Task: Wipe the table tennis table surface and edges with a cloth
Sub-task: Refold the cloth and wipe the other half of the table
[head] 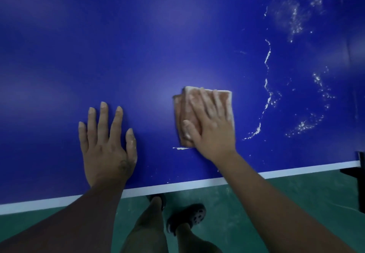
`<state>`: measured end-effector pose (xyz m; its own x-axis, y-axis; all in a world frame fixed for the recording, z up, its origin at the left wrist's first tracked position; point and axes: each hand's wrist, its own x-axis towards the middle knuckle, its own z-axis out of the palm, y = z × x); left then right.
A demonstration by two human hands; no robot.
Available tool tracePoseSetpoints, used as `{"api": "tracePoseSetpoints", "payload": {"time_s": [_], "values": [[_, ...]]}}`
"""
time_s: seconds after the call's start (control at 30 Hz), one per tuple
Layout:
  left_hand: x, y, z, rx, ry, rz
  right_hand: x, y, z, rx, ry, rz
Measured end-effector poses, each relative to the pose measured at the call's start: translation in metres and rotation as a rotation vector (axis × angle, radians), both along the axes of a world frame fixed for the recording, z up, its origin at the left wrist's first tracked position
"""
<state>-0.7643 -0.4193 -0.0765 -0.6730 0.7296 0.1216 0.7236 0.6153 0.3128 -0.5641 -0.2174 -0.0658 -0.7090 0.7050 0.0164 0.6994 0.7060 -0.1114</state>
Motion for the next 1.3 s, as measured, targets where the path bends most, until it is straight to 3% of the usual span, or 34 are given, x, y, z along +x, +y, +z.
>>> {"api": "tracePoseSetpoints", "payload": {"time_s": [0.17, 0.3, 0.37, 0.5, 0.73, 0.83, 0.97, 1.07, 1.3], "values": [[0.000, 0.000, 0.000, -0.017, 0.006, 0.009, 0.052, 0.015, 0.003, -0.023, -0.041, -0.389], [0.001, 0.001, 0.002, -0.028, 0.003, 0.017, 0.027, -0.021, 0.000, -0.057, -0.029, -0.674], [0.000, 0.001, 0.002, -0.034, 0.011, 0.016, 0.000, -0.046, -0.001, -0.041, -0.041, -0.629], [0.001, 0.001, 0.000, -0.024, 0.032, 0.009, -0.037, -0.101, -0.005, -0.045, 0.029, -0.290], [0.001, 0.002, 0.002, -0.021, 0.046, 0.014, 0.028, -0.098, -0.006, -0.101, 0.059, 0.209], [0.003, 0.003, 0.005, -0.026, 0.037, 0.013, 0.042, -0.050, -0.003, -0.032, 0.035, 0.162], [0.006, 0.005, 0.011, -0.042, 0.020, 0.018, 0.055, -0.004, -0.001, 0.007, -0.029, -0.139], [0.007, 0.003, 0.013, -0.055, 0.012, 0.025, 0.071, -0.027, -0.004, 0.010, -0.010, -0.250], [0.007, 0.003, 0.009, -0.046, 0.019, 0.035, 0.097, -0.109, -0.003, -0.005, 0.016, -0.182]]}}
